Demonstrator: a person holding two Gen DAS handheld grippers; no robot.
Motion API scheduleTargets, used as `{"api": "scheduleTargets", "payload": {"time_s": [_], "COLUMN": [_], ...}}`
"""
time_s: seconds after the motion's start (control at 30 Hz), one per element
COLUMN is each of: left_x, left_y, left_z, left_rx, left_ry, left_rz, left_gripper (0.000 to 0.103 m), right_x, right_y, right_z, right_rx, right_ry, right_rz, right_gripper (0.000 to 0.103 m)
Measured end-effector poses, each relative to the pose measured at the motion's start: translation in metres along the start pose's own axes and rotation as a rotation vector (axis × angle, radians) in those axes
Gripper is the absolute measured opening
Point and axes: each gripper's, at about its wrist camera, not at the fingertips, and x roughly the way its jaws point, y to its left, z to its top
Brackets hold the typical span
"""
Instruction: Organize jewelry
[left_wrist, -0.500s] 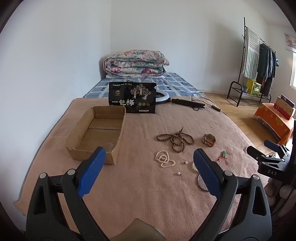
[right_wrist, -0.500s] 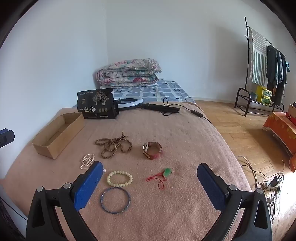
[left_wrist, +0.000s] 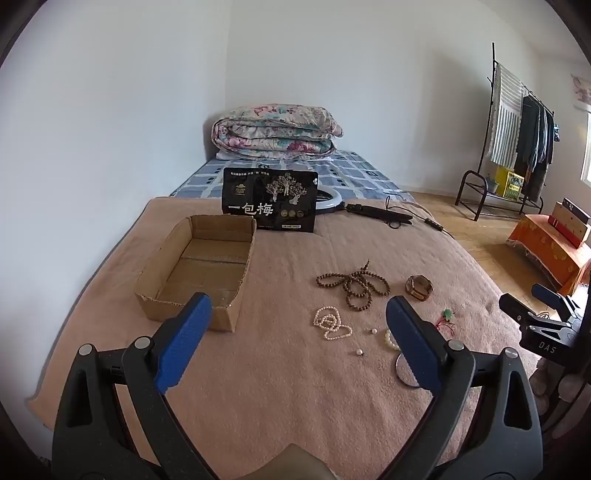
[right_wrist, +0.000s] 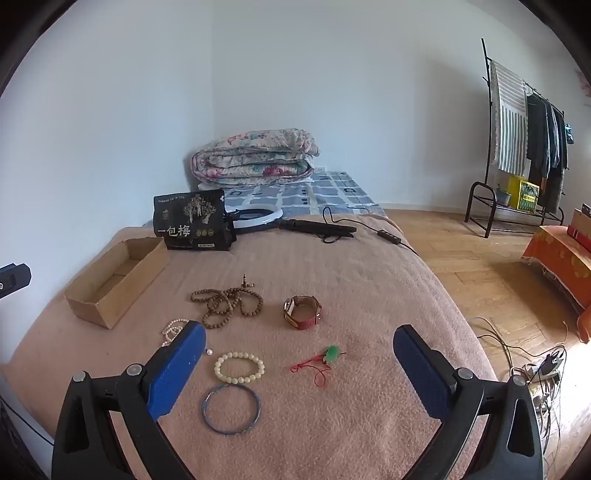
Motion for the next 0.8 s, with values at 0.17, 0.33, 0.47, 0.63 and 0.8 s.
{"api": "scheduleTargets", "payload": {"time_s": [0.17,0.33,0.47,0.63,0.8], "left_x": [-0.0014,-0.0021,-0.0032,-0.0051,-0.0064], "left_y": [-0.0002,0.0003,-0.0003,-0.0004,0.0000], "left_z": [0.0008,0.0039,0.0043,0.0054,0.0064], "left_rx": [0.000,0.001,0.002,0.002,0.001], "left_ry": [-0.004,-0.004,-0.005,-0.009,-0.009], "left_rz": [0.002,0.003,0.003,0.004,0.005], "left_gripper": [0.097,0.097,0.097,0.097,0.097], "right_x": [-0.0001,0.0001,-0.0004,-0.0005,0.0003], "right_y": [-0.0004,0.0000,-0.0011,-0.0017,-0.0006], "right_z": [0.0027,0.0011,0.0018,0.0007,0.0008], "right_rx": [0.002,0.002,0.005,0.005,0.006], "right_ry": [0.003,-0.002,-0.001,-0.004,-0.003], "right_rz": [0.003,-0.001,-0.001,0.000,0.001], "right_gripper": [0.103,0.103,0.103,0.103,0.103]}}
